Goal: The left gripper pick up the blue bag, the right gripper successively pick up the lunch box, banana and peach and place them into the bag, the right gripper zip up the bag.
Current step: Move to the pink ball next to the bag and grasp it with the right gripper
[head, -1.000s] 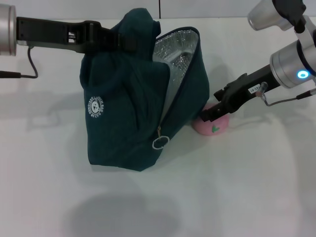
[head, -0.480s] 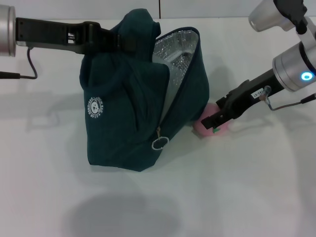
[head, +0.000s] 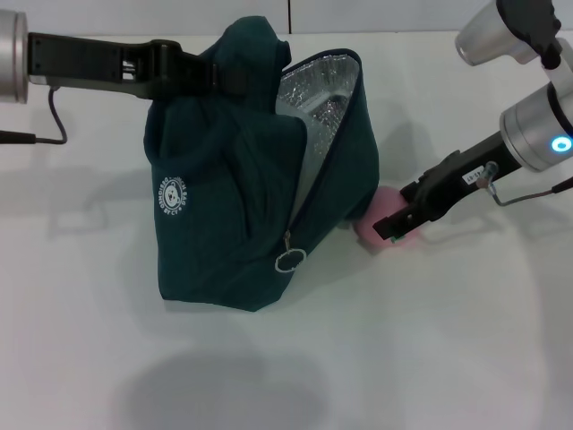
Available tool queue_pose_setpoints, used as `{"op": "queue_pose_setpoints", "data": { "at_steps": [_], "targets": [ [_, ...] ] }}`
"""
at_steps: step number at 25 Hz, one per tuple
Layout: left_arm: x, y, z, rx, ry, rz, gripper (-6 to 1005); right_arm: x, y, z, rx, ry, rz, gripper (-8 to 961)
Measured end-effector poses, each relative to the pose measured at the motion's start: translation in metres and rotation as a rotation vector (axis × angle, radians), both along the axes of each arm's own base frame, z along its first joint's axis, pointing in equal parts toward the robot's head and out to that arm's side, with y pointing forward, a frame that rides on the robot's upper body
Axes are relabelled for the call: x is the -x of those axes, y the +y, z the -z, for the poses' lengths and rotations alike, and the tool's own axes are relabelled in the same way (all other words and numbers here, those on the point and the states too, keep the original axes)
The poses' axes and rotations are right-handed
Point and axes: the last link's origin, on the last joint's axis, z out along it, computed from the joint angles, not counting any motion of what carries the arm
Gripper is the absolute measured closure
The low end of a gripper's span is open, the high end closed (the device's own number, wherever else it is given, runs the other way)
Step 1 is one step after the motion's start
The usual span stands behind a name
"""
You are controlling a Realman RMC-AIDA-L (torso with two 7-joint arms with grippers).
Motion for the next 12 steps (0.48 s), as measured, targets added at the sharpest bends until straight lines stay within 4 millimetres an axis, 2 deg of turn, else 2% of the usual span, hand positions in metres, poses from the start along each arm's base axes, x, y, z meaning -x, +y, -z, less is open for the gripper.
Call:
{"op": "queue_pose_setpoints", "data": {
  "at_steps": [12],
  "targets": [
    [0.0, -0.0002, 0.0001, 0.002, 0.0, 0.0, 967, -0.0032, -0.0002, 0.0002, 0.001, -0.024, -0.003, 113]
  ]
}}
